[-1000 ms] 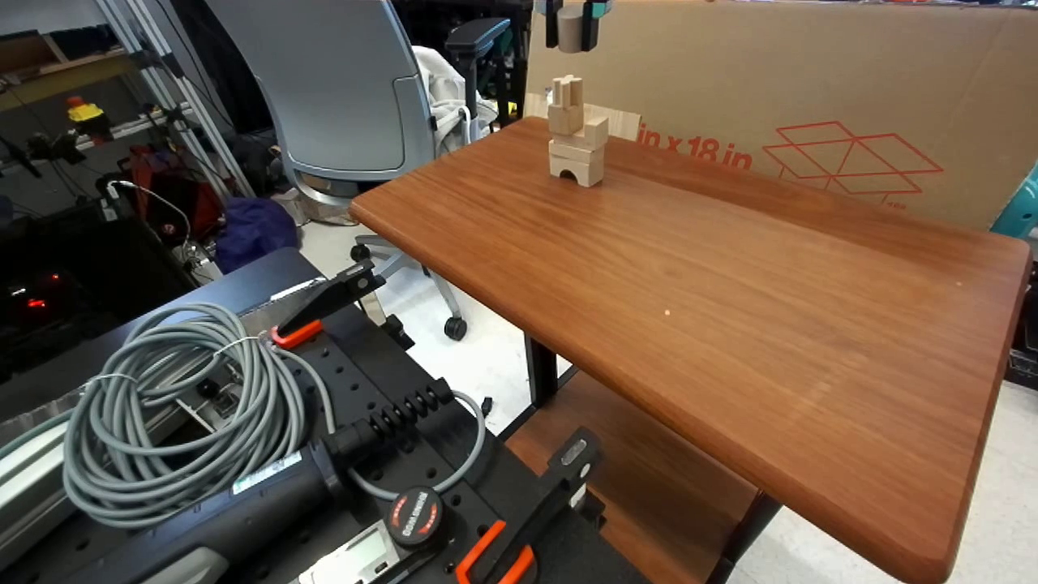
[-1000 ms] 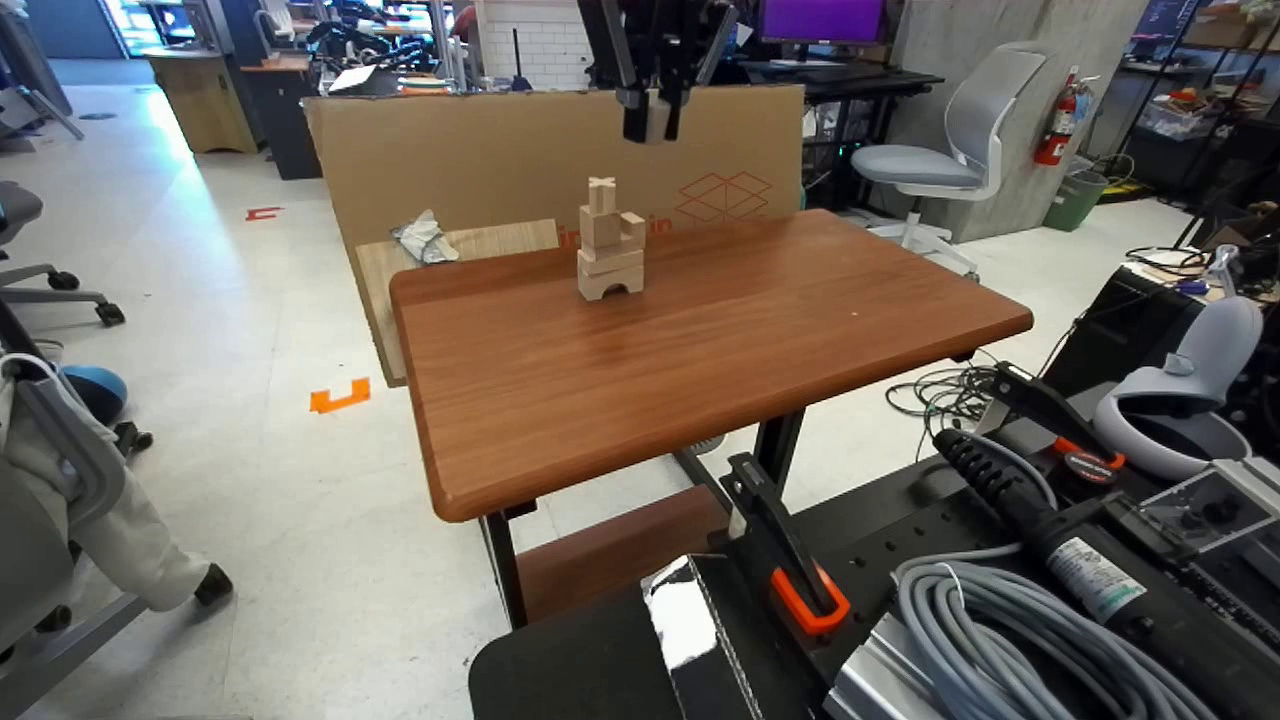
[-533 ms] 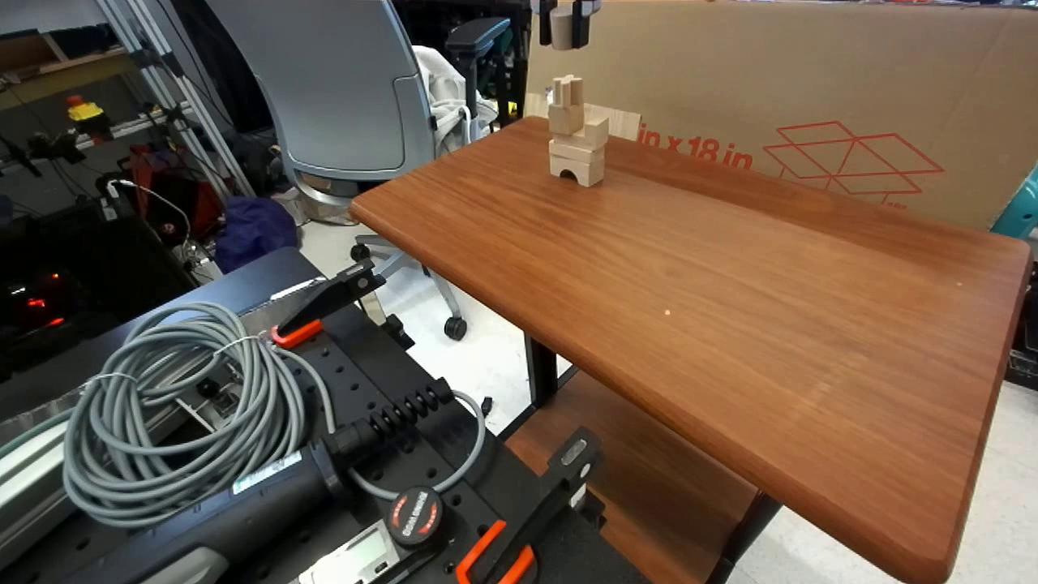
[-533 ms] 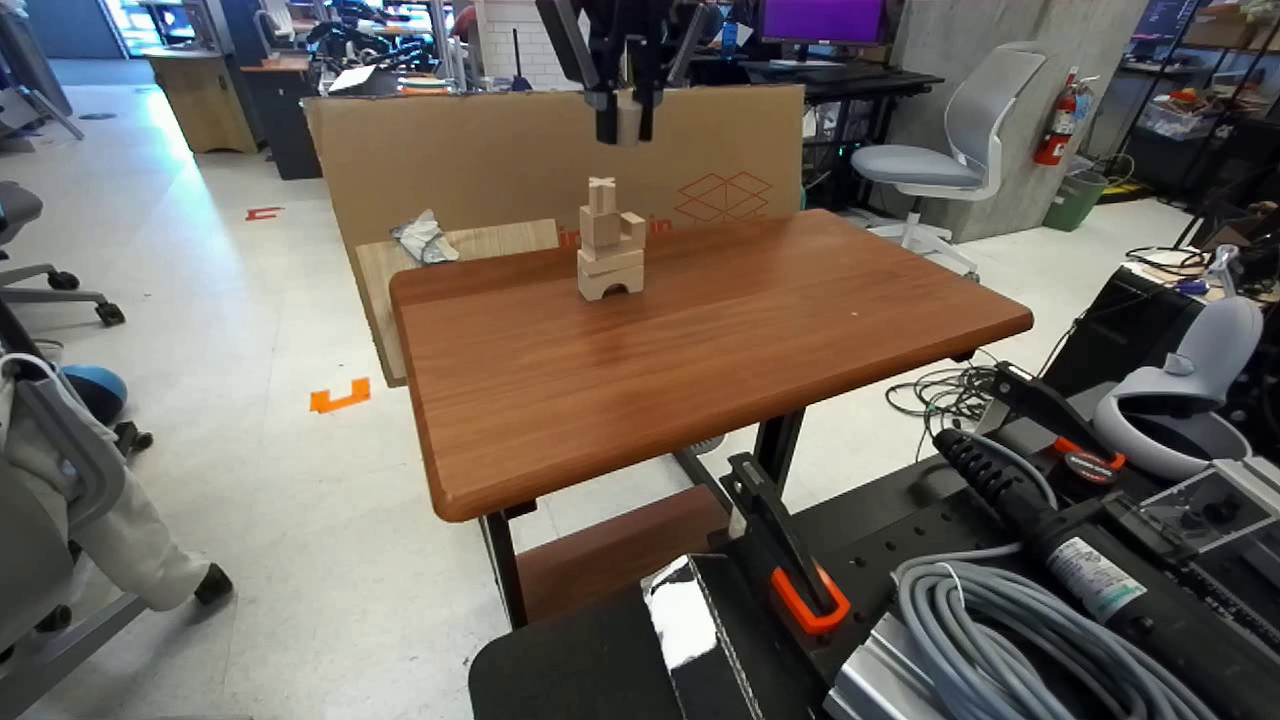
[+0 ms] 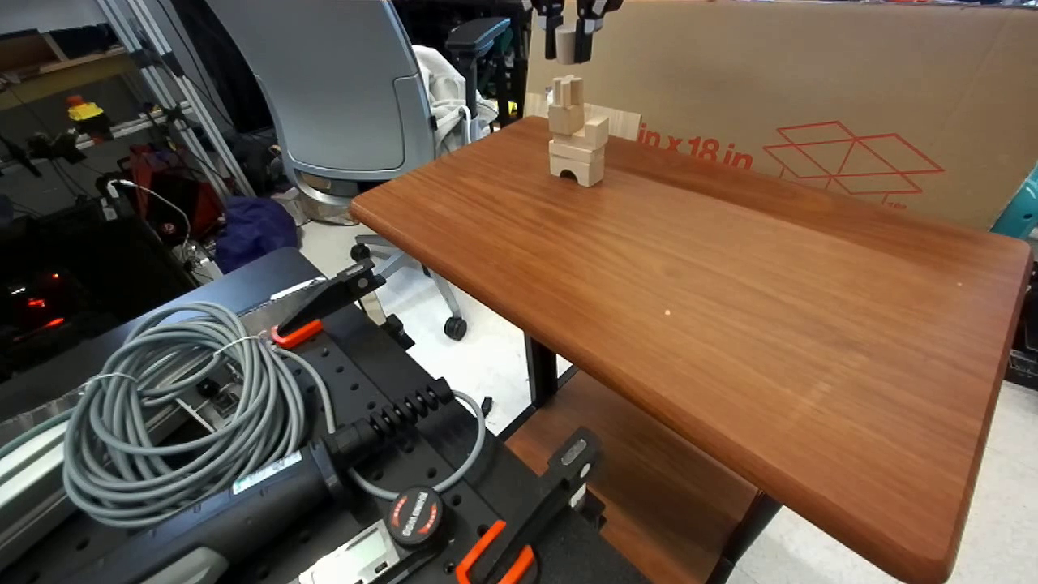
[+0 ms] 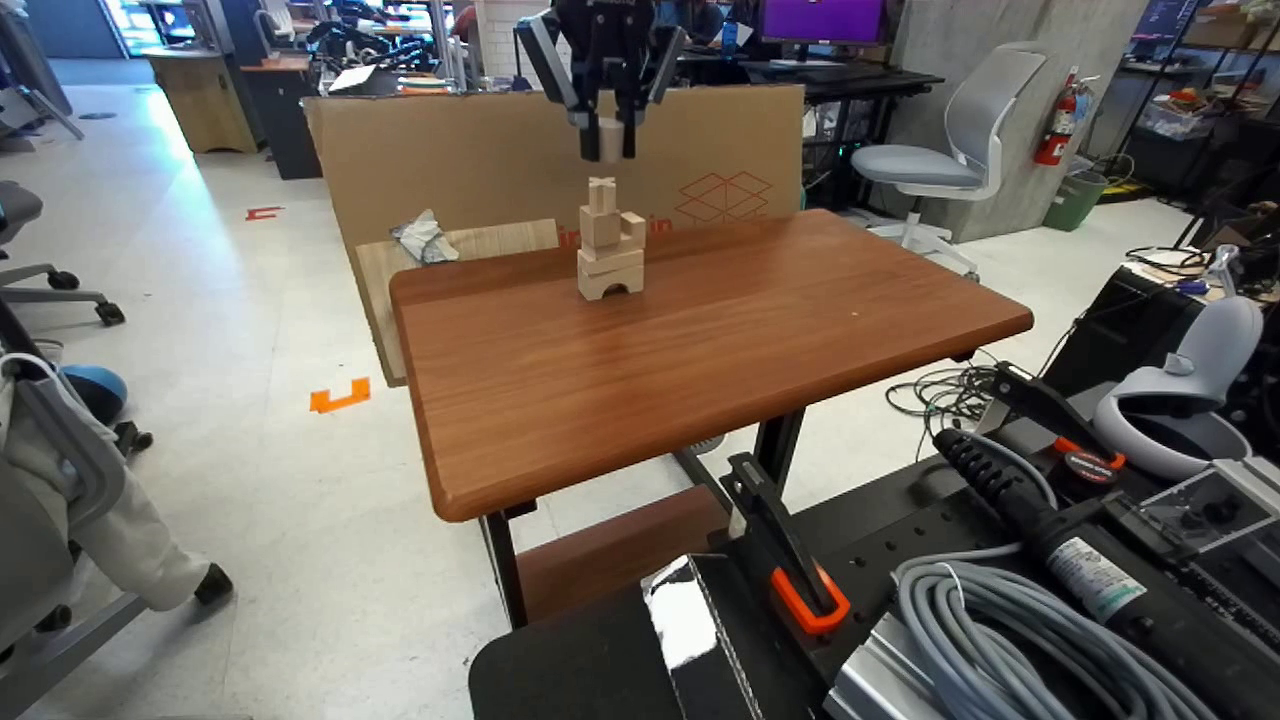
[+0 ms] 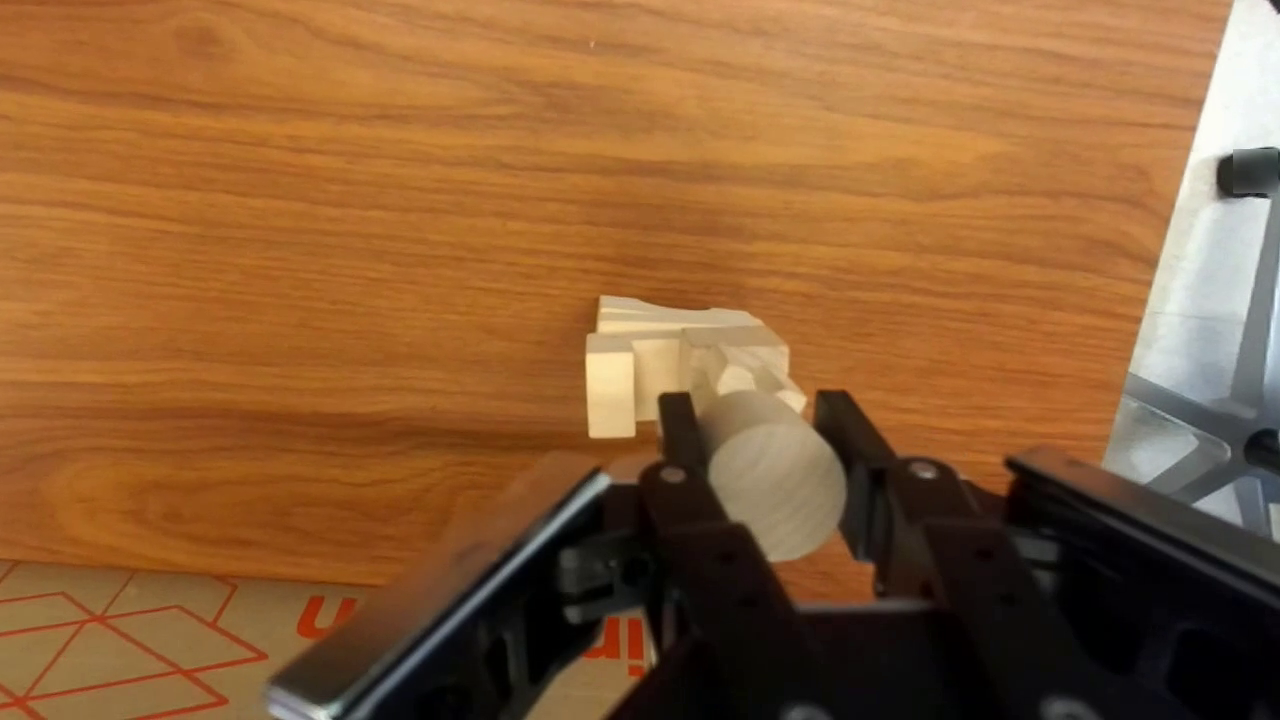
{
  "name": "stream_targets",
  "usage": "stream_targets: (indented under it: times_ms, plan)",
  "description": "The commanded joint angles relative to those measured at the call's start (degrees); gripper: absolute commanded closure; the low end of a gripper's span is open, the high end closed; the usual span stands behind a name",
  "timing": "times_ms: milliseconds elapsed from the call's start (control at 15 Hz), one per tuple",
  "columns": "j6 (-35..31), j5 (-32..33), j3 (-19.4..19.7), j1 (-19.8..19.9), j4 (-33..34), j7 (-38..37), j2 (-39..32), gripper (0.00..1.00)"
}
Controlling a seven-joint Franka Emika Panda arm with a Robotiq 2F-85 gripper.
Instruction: Pick up the remaining object on the table and put it on top of the other objects on the table
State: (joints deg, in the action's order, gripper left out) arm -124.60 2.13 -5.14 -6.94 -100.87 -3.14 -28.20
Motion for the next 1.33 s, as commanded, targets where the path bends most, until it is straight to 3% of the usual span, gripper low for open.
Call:
stream_targets:
  times_ms: [0,600,667,733,1133,1267]
  plan:
    - [2.65,0.98,0.83,-1.28,4.03,-1.43,-2.77,0.92]
    - [5.06,0.30,1.01,-1.50,6.00,-2.76,-4.52,0.92]
    - [4.77,0.39,1.10,-1.54,5.95,-3.10,-4.43,0.42]
    - [4.57,0.52,1.20,-1.60,5.90,-3.40,-4.32,0.42]
    - [2.52,0.18,0.57,-1.01,1.62,-1.53,0.13,0.00]
    - [2.37,0.14,0.41,-0.71,-1.68,-0.72,3.91,0.00]
